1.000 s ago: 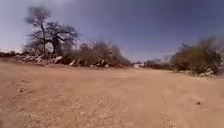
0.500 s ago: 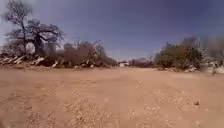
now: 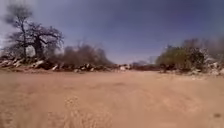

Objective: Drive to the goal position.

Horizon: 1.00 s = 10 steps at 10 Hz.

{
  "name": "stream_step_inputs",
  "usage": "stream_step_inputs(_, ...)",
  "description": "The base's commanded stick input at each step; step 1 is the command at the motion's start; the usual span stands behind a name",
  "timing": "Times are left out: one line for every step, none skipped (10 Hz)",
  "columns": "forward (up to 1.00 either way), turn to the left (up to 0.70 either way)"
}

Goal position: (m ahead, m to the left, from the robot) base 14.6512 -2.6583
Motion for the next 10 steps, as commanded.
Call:
stream_step_inputs(0.85, -0.34)
stream_step_inputs(0.85, -0.34)
stream_step_inputs(0.85, -0.34)
stream_step_inputs(0.85, -0.34)
stream_step_inputs(0.85, 0.00)
stream_step_inputs(0.85, 0.00)
stream_step_inputs(0.85, -0.05)
stream_step_inputs(0.85, -0.19)
stream_step_inputs(0.85, -0.34)
stream_step_inputs(0.85, -0.34)
